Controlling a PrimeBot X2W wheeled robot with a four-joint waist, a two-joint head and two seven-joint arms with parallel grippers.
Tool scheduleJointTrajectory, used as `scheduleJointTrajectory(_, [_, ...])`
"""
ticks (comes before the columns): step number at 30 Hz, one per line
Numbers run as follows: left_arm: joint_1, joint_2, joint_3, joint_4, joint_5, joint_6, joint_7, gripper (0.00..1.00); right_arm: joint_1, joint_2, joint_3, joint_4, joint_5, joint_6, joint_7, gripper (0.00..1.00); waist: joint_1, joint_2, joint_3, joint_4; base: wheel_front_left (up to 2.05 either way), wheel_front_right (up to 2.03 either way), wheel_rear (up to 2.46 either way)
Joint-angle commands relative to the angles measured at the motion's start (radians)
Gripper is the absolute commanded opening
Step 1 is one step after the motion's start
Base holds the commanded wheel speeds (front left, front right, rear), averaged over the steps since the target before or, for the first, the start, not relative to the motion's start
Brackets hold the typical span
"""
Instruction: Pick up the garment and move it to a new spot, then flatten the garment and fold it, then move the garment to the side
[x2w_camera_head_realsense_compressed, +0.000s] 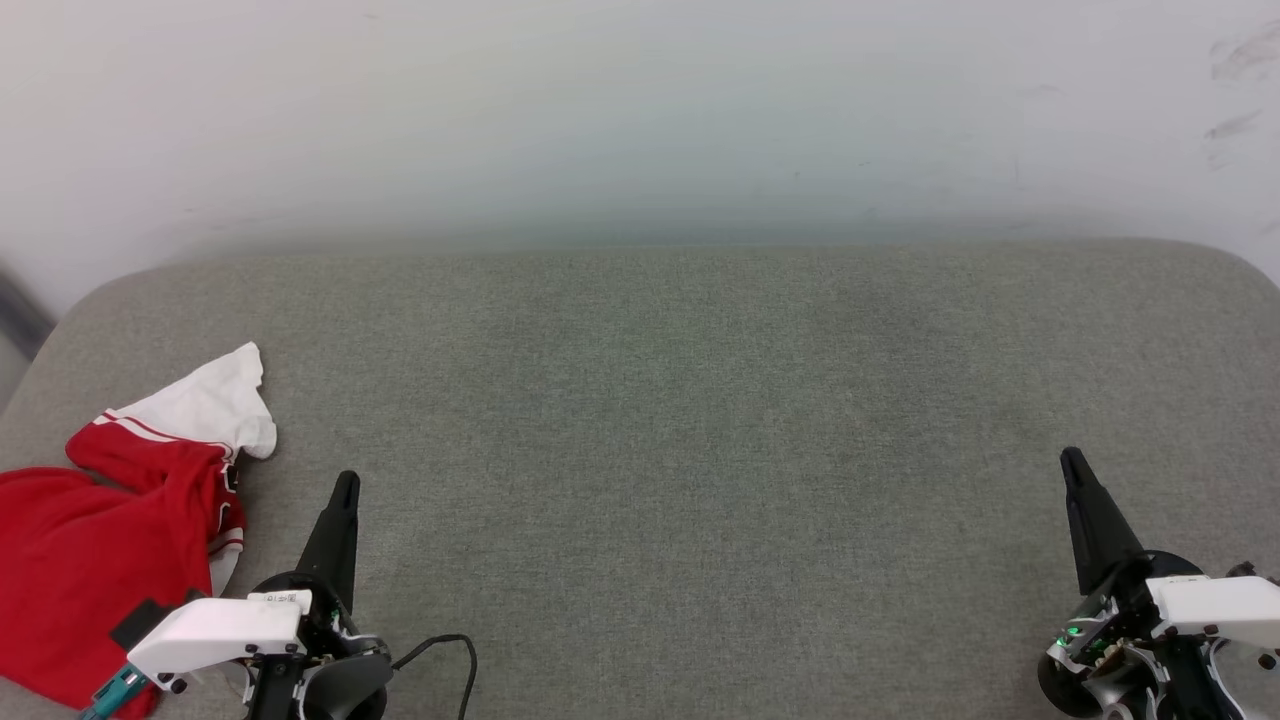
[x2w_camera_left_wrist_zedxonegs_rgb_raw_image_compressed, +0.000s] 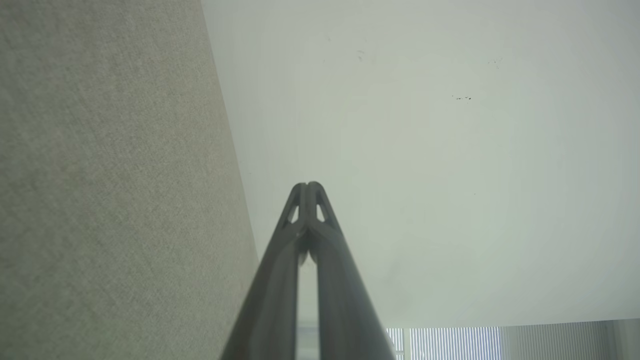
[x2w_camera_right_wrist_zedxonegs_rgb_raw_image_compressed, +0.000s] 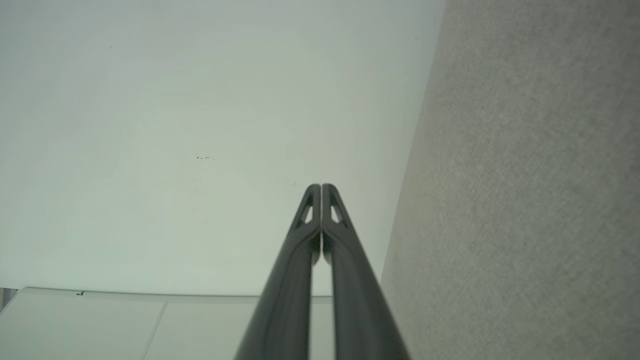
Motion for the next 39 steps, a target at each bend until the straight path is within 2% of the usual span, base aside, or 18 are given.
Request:
scheduleJointTrajectory(1, [-0.005,-0.002,0.002,-0.001,0.001,-0.003,0.001,0.0,-0.011,0.004,0.001,0.001,-0.004,0.0,0.001,0.0,0.0,0.0,0.0,0.0,0.0,0.0,0.0])
scheduleJointTrajectory(37, [-0.005,-0.002,0.002,-0.001,0.001,-0.003,0.001,0.0,-0.011,0.004,0.001,0.001,-0.004,0.0,0.0,0.0,0.0,0.0,0.0,0.0,0.0,0.0,0.0])
scheduleJointTrajectory(38, [0.0,0.0,0.0,0.0,0.0,0.0,0.0,1.0,0.0,0.0,0.0,0.0,0.0,0.0,0.0,1.0,0.0,0.0,0.0,0.0,0.0,0.0,0.0])
scheduleJointTrajectory(39, [0.002,0.0,-0.001,0.005,0.0,0.0,0.0,1.0,0.002,0.0,0.0,0.004,0.0,0.0,0.0,1.0,0.0,0.0,0.0,0.0,0.0,0.0,0.0])
